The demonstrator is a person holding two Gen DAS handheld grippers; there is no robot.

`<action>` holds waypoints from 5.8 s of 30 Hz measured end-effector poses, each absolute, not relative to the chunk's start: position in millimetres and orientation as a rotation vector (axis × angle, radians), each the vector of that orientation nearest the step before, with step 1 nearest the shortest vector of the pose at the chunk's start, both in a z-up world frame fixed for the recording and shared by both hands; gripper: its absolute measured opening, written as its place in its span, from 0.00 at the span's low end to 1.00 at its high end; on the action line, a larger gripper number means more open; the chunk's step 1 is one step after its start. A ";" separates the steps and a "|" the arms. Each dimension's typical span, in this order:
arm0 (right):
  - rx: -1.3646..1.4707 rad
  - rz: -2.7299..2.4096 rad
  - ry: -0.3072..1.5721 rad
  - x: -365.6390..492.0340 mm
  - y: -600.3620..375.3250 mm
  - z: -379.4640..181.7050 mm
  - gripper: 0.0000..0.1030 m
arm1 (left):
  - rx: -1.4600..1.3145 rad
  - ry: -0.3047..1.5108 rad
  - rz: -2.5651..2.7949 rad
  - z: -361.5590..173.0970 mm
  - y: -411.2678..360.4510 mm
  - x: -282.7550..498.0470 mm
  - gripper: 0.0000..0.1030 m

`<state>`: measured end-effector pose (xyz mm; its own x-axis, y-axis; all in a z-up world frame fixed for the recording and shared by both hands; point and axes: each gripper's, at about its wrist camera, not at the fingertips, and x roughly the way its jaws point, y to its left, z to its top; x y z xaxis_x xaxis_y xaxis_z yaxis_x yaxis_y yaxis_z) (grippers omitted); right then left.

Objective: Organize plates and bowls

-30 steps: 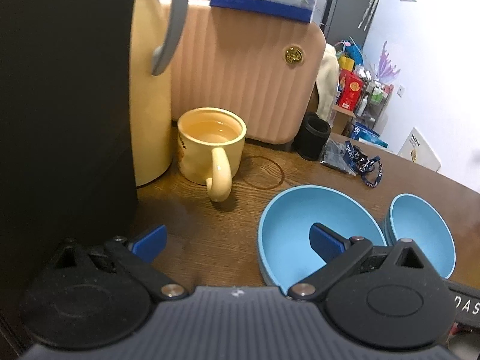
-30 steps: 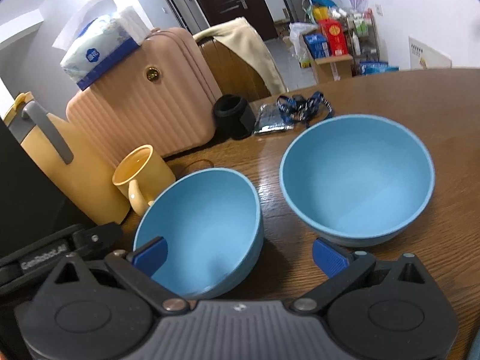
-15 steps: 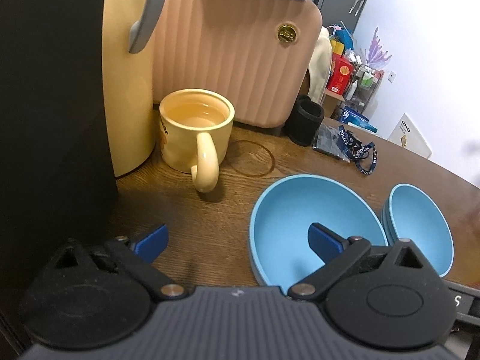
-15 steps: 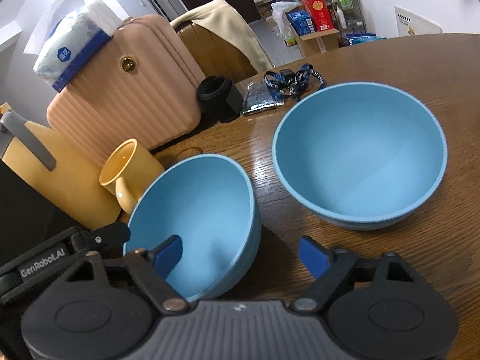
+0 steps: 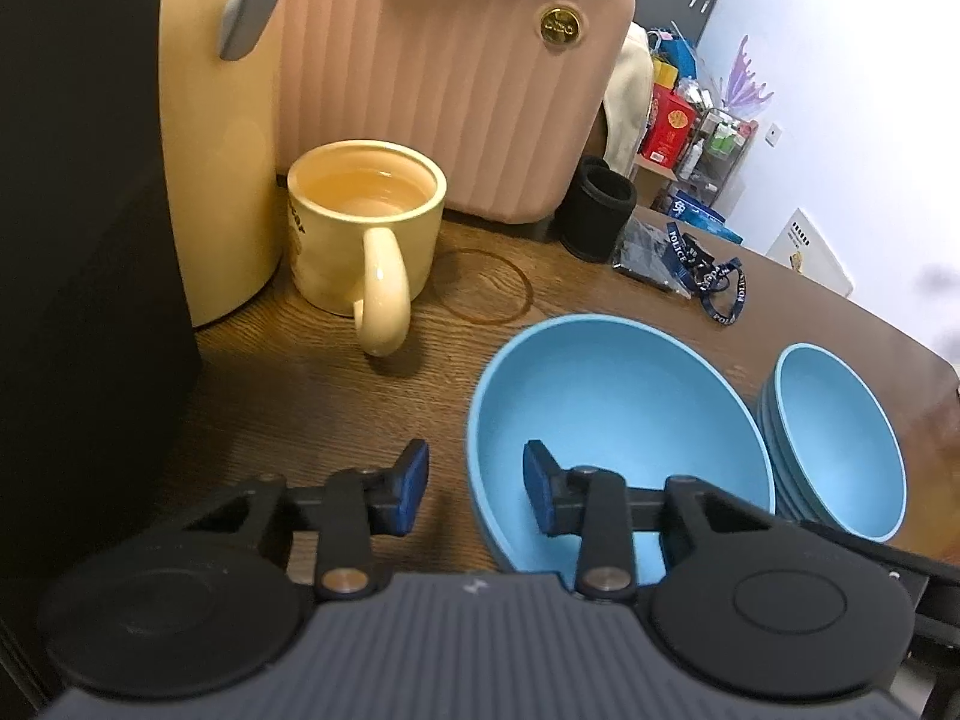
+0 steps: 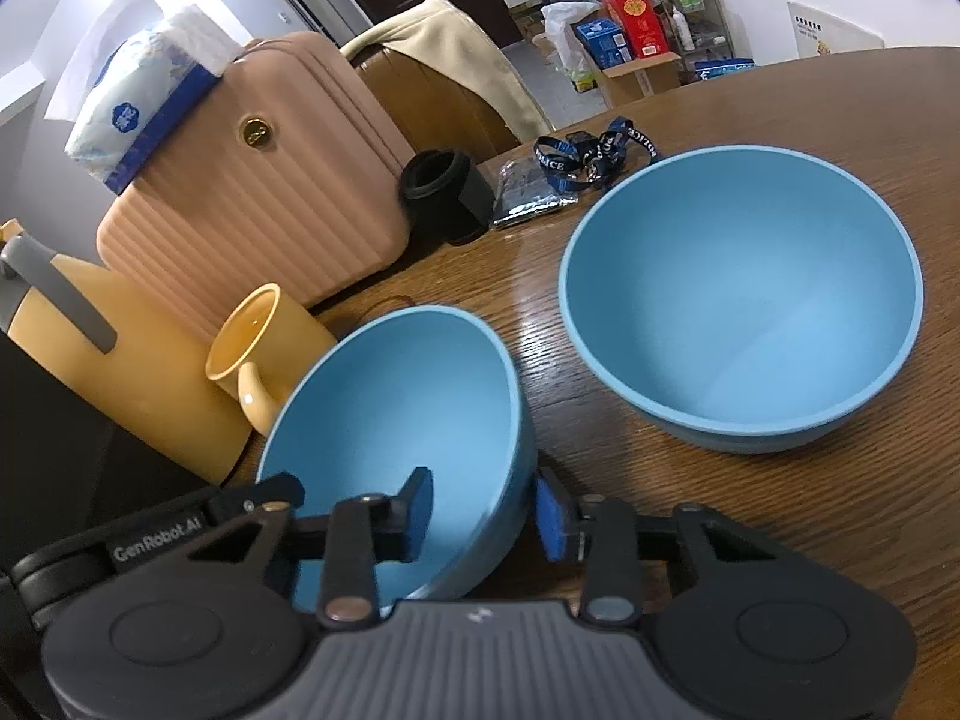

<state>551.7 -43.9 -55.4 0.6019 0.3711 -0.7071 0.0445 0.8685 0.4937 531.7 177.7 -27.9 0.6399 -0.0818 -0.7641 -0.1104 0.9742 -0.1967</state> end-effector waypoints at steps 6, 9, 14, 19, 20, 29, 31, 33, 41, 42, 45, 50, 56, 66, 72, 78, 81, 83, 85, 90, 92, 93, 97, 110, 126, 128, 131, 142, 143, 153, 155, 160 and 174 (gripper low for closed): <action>0.494 0.185 0.914 554.3 -44.4 -59.4 0.22 | -0.237 0.881 0.017 -31.3 177.4 533.9 0.22; 0.485 0.178 0.910 555.1 -44.1 -60.2 0.21 | -0.238 0.879 0.025 -32.1 178.3 534.8 0.20; 0.466 0.157 0.897 555.1 -44.1 -59.4 0.22 | -0.234 0.865 0.037 -34.5 179.8 537.4 0.20; 0.457 0.156 0.894 556.5 -42.4 -59.4 0.20 | -0.227 0.862 0.035 -37.2 181.0 540.6 0.19; 0.455 0.159 0.894 557.1 -42.0 -59.5 0.18 | -0.224 0.862 0.035 -38.1 181.0 541.7 0.15; 0.445 0.162 0.886 557.4 -40.4 -59.5 0.17 | -0.210 0.854 0.019 -38.8 177.8 542.2 0.06; 0.444 0.163 0.886 557.4 -40.3 -59.6 0.17 | -0.211 0.853 0.022 -38.9 177.6 542.3 0.06; 0.448 0.164 0.887 557.7 -40.6 -60.1 0.17 | -0.210 0.851 0.024 -38.3 177.1 541.8 0.06; 0.454 0.165 0.882 555.5 -42.0 -58.9 0.16 | -0.203 0.840 0.031 -33.9 174.2 537.9 0.06; 0.454 0.168 0.879 555.0 -41.8 -58.0 0.16 | -0.205 0.840 0.032 -33.3 174.6 537.5 0.06; 0.456 0.174 0.875 553.1 -43.1 -56.6 0.16 | -0.209 0.835 0.034 -31.2 175.3 535.8 0.06; 0.462 0.181 0.867 551.0 -44.5 -53.7 0.16 | -0.210 0.821 0.036 -25.4 174.1 531.5 0.06; 0.465 0.187 0.847 546.0 -46.8 -47.6 0.16 | -0.206 0.805 0.041 -20.7 171.8 524.4 0.06; 0.470 0.185 0.837 536.2 -50.3 -42.8 0.14 | -0.188 0.780 0.059 -12.1 164.1 509.2 0.06; 0.443 0.185 0.833 525.9 -48.2 -36.5 0.14 | -0.194 0.766 0.071 -7.1 161.8 497.4 0.06; 0.422 0.175 0.823 515.4 -50.7 -26.1 0.14 | -0.198 0.766 0.072 -3.5 157.6 486.9 0.06; 0.409 0.173 0.821 508.5 -52.2 -21.1 0.14 | -0.203 0.768 0.070 -1.4 156.5 481.5 0.06; 0.404 0.174 0.821 504.0 -53.8 -18.3 0.14 | -0.201 0.766 0.070 1.8 154.8 476.7 0.06; 0.400 0.174 0.821 499.0 -54.7 -15.2 0.13 | -0.197 0.762 0.070 5.5 153.3 471.5 0.06; 0.388 0.170 0.817 486.2 -57.1 -8.0 0.12 | -0.183 0.749 0.073 15.2 147.3 456.8 0.06; 0.387 0.172 0.811 479.1 -59.6 -4.2 0.12 | -0.179 0.746 0.073 18.7 144.7 450.4 0.06; 0.384 0.172 0.809 476.1 -60.4 -2.4 0.12 | -0.178 0.745 0.073 20.4 143.9 447.6 0.06; 0.365 0.169 0.803 465.0 -63.2 5.2 0.11 | -0.169 0.738 0.073 26.5 138.5 436.0 0.06; 0.330 0.157 0.798 426.1 -78.8 25.7 0.11 | -0.149 0.726 0.073 43.4 116.8 398.8 0.06; 0.338 0.131 0.783 377.3 -115.6 41.3 0.10 | -0.111 0.710 0.046 59.2 78.9 355.1 0.06; 0.341 0.124 0.778 370.4 -121.4 42.9 0.10 | -0.104 0.707 0.040 60.9 72.3 349.6 0.06; 0.348 0.115 0.776 361.3 -130.3 44.5 0.10 | -0.098 0.708 0.031 62.7 64.1 344.2 0.07; 0.382 0.084 0.762 334.3 -164.1 50.4 0.10 | -0.065 0.689 -0.009 72.6 26.9 320.3 0.07; 0.384 0.081 0.760 332.2 -167.5 50.7 0.10 | -0.061 0.686 -0.014 73.5 22.5 318.2 0.07; 0.416 0.043 0.750 319.4 -205.9 50.8 0.10 | -0.035 0.689 -0.050 74.3 -17.5 312.0 0.07; 0.423 0.035 0.750 318.4 -213.5 50.3 0.10 | -0.028 0.691 -0.058 73.8 -25.3 312.2 0.07; 0.440 0.015 0.746 316.5 -231.8 49.0 0.10 | -0.010 0.694 -0.075 73.1 -46.3 311.1 0.07; 0.474 -0.021 0.749 314.0 -278.9 37.6 0.10 | 0.026 0.719 -0.106 63.7 -94.1 319.9 0.07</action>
